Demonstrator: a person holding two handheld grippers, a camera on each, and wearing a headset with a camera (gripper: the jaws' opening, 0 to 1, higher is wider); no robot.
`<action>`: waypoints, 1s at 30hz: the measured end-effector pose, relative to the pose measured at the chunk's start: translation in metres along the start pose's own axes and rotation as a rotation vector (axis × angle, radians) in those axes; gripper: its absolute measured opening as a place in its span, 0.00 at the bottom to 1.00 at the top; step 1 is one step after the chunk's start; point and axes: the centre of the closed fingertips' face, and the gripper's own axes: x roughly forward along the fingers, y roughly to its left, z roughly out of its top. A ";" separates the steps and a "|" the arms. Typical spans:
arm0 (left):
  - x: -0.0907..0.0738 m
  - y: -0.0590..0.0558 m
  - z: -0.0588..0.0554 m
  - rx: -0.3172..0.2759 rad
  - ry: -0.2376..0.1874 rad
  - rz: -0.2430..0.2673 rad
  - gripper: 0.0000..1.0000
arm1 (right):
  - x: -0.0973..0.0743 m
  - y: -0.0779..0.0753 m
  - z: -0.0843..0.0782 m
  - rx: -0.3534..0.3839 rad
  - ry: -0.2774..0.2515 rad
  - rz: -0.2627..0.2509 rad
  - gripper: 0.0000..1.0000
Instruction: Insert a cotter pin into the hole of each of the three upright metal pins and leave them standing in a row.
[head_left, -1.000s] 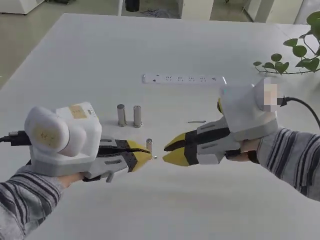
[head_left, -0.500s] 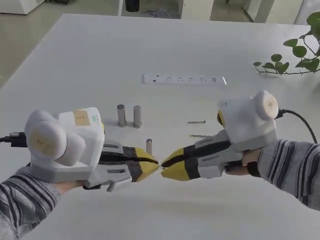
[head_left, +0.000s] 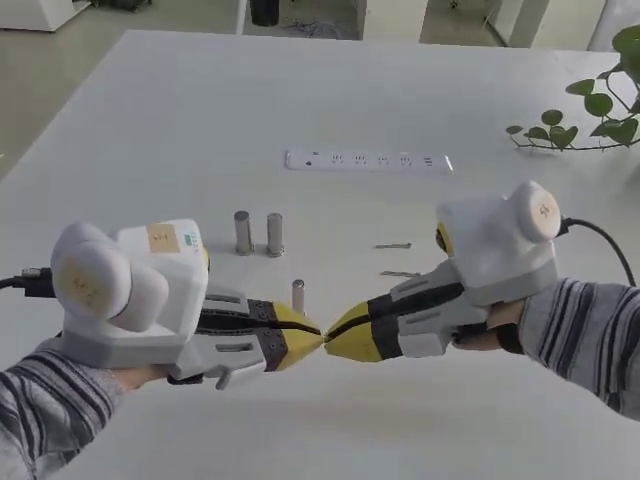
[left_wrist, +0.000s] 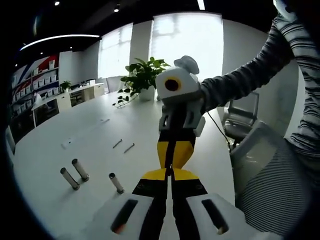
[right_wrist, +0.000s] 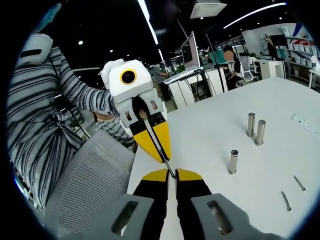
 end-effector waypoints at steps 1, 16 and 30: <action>0.000 0.000 -0.001 -0.003 0.001 0.000 0.00 | -0.001 -0.001 -0.001 -0.020 0.011 0.002 0.00; 0.003 0.004 -0.010 0.005 0.021 0.025 0.01 | 0.002 -0.001 -0.008 -0.216 0.160 -0.006 0.00; 0.005 0.021 -0.023 -0.026 0.013 0.126 0.08 | -0.004 -0.032 -0.013 -0.259 0.226 -0.113 0.00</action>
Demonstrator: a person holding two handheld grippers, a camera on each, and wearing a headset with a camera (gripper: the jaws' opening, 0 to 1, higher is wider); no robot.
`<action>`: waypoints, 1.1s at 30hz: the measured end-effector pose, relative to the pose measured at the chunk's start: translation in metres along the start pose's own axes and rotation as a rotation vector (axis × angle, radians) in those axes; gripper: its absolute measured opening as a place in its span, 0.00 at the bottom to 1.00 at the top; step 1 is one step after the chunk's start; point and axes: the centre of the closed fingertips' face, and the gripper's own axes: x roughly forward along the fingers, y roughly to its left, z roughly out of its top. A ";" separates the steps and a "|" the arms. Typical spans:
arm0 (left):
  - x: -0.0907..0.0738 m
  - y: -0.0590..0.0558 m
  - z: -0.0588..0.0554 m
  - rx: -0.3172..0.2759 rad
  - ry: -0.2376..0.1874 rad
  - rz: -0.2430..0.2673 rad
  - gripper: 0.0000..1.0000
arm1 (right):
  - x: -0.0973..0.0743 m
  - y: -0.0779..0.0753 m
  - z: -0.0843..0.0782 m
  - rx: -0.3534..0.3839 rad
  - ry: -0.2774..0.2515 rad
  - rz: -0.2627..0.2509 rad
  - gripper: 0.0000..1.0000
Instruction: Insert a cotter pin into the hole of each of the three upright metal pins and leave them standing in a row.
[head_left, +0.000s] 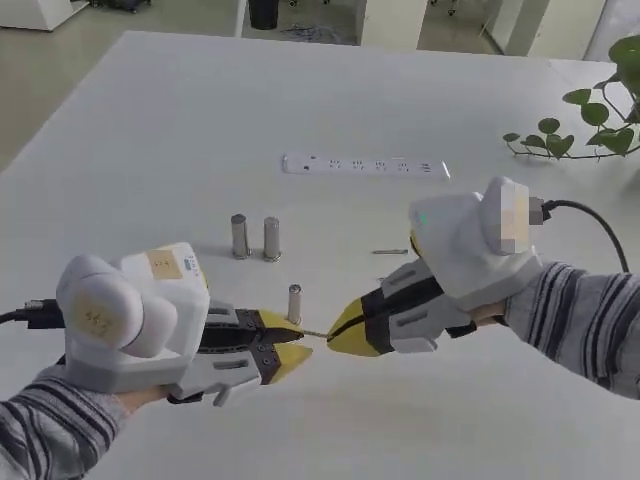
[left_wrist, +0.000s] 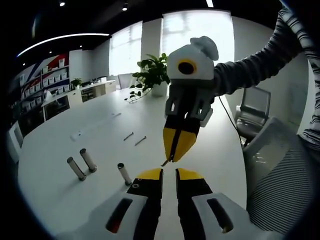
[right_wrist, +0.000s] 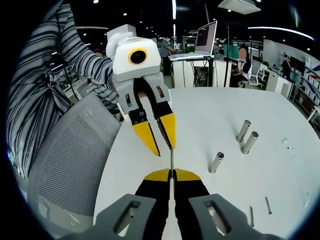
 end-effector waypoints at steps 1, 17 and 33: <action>0.000 0.002 0.000 -0.002 -0.005 0.013 0.08 | -0.001 -0.004 -0.001 0.011 -0.004 -0.011 0.00; 0.012 0.043 -0.014 -0.109 -0.041 0.287 0.13 | 0.004 -0.041 -0.010 0.032 0.033 -0.112 0.00; 0.039 0.075 -0.037 -0.149 0.007 0.418 0.16 | 0.017 -0.065 -0.023 0.045 0.104 -0.153 0.00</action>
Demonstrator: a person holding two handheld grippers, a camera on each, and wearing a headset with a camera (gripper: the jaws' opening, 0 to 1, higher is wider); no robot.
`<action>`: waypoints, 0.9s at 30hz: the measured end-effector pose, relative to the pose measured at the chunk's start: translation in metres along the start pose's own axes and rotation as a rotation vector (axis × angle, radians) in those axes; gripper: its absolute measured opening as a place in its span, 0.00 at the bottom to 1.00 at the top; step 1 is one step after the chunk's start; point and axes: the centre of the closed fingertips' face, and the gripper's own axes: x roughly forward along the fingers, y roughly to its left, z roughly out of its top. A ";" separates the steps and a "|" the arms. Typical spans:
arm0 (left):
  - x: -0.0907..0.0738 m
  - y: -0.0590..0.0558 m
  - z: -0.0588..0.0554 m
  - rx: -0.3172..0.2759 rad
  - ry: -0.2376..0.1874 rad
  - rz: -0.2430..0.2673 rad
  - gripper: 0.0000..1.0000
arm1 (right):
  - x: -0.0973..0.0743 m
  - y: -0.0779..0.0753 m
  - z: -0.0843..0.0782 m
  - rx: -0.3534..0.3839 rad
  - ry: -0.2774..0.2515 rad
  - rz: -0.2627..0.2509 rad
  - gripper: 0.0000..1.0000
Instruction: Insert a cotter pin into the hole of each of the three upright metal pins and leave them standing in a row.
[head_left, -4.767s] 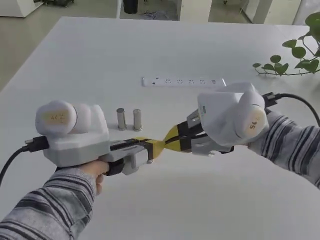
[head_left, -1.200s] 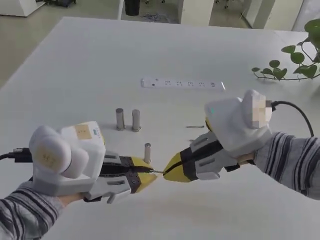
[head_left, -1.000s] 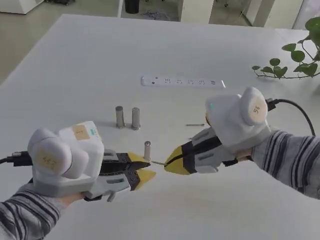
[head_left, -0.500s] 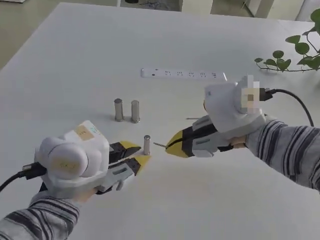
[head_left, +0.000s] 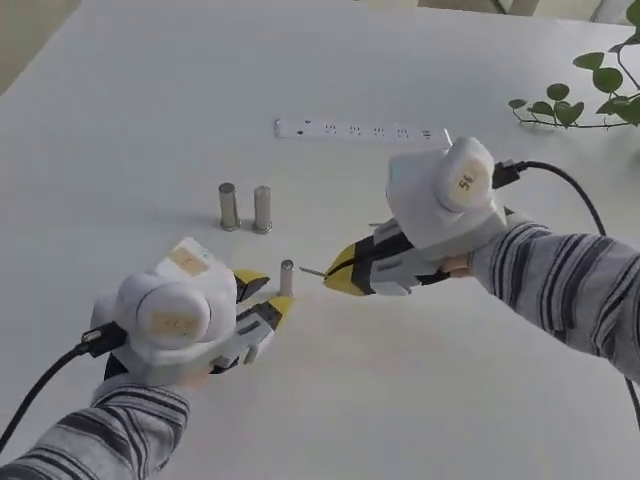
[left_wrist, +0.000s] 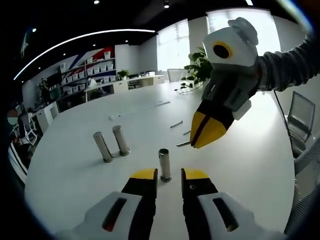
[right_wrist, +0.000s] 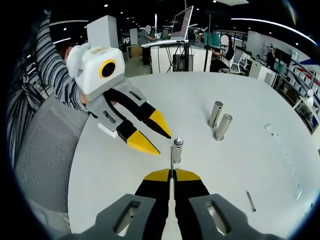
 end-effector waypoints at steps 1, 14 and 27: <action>0.002 0.001 0.000 -0.007 -0.002 0.004 0.15 | 0.001 -0.001 0.000 0.001 0.000 0.000 0.00; 0.023 0.004 -0.004 -0.086 0.011 0.010 0.13 | 0.011 -0.015 -0.013 0.029 0.013 0.013 0.00; 0.028 0.005 -0.006 -0.075 0.028 0.012 0.06 | 0.016 -0.014 -0.009 0.030 0.002 0.020 0.00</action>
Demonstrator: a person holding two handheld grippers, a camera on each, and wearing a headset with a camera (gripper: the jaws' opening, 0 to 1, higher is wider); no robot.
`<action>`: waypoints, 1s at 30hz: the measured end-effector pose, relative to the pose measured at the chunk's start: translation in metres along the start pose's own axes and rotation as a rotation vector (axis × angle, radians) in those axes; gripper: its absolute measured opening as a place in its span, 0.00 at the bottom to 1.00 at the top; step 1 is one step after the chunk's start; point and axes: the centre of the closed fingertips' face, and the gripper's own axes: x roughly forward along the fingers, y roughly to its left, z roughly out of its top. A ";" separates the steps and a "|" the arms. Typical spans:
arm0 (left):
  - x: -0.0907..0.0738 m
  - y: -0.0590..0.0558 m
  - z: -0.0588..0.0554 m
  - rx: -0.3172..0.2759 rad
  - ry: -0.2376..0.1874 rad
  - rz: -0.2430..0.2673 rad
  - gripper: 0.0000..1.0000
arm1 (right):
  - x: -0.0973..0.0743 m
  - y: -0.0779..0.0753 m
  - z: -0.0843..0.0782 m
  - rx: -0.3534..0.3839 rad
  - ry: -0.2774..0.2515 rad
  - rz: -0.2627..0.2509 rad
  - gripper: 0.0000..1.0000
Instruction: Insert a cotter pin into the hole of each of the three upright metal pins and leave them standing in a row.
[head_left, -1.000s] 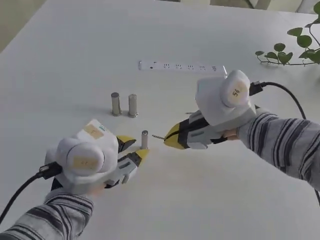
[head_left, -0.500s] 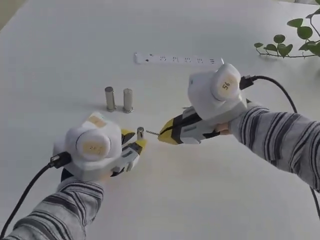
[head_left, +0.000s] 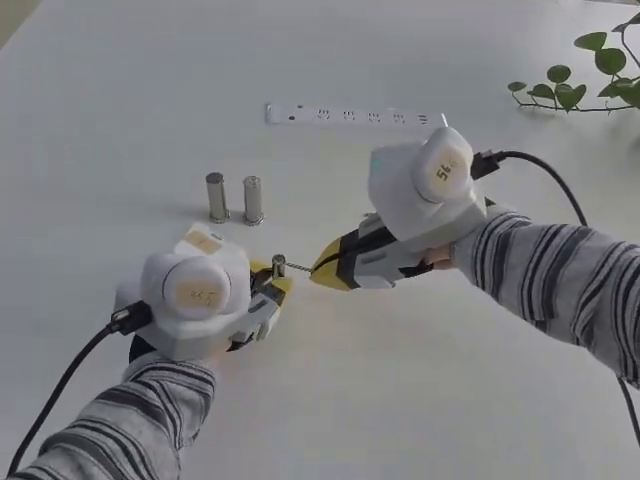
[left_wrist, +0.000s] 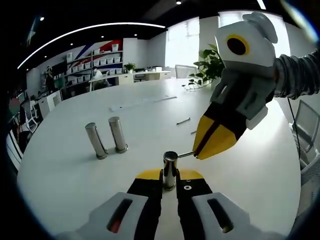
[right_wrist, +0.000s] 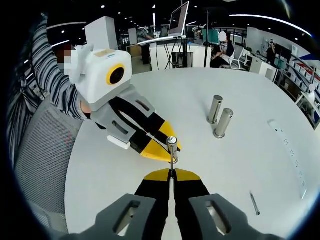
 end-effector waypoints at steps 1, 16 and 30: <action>0.000 0.000 0.000 0.002 -0.001 0.002 0.06 | 0.000 0.000 0.000 -0.001 0.001 0.000 0.00; 0.002 0.000 0.000 0.022 -0.020 0.007 0.05 | 0.003 0.004 0.009 -0.054 0.032 0.002 0.00; 0.004 0.000 0.001 0.030 -0.027 0.014 0.05 | 0.006 0.002 0.014 -0.105 0.054 0.000 0.00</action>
